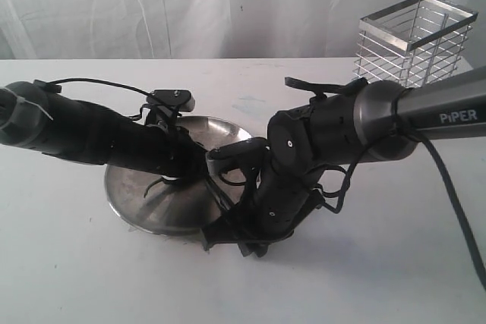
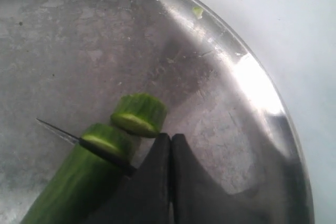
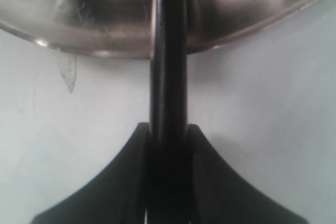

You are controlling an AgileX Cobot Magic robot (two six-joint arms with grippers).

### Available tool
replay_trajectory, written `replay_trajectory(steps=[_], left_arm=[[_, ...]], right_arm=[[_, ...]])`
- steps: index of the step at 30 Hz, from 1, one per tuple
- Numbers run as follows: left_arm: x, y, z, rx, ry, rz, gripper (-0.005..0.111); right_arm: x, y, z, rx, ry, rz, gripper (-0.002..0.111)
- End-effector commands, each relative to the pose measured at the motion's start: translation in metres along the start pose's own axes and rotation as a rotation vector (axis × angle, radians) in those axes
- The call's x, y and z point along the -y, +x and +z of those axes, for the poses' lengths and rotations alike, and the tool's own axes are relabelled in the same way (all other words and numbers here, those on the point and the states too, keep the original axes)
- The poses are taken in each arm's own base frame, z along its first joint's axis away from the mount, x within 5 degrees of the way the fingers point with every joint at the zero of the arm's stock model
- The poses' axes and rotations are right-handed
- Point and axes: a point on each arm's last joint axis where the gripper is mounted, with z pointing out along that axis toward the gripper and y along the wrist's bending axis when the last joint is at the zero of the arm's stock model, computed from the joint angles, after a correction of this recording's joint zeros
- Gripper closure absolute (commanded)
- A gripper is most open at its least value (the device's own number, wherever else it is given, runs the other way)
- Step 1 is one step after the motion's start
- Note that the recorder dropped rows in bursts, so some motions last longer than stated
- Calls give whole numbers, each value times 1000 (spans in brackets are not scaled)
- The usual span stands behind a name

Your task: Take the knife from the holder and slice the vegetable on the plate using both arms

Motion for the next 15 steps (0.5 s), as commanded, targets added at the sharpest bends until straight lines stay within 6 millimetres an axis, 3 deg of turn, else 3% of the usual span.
replay_trajectory(steps=[1,9,15], left_arm=[[-15,43,22,-158,-56,59,107],[-10,31,11,-114,-59,68,107],[7,-11,-23,40,-43,105,107]], right_arm=[[5,13,7,-58,14,29,108],[2,8,-10,13,0,23,108],[1,7,-16,31,-3,20,108]])
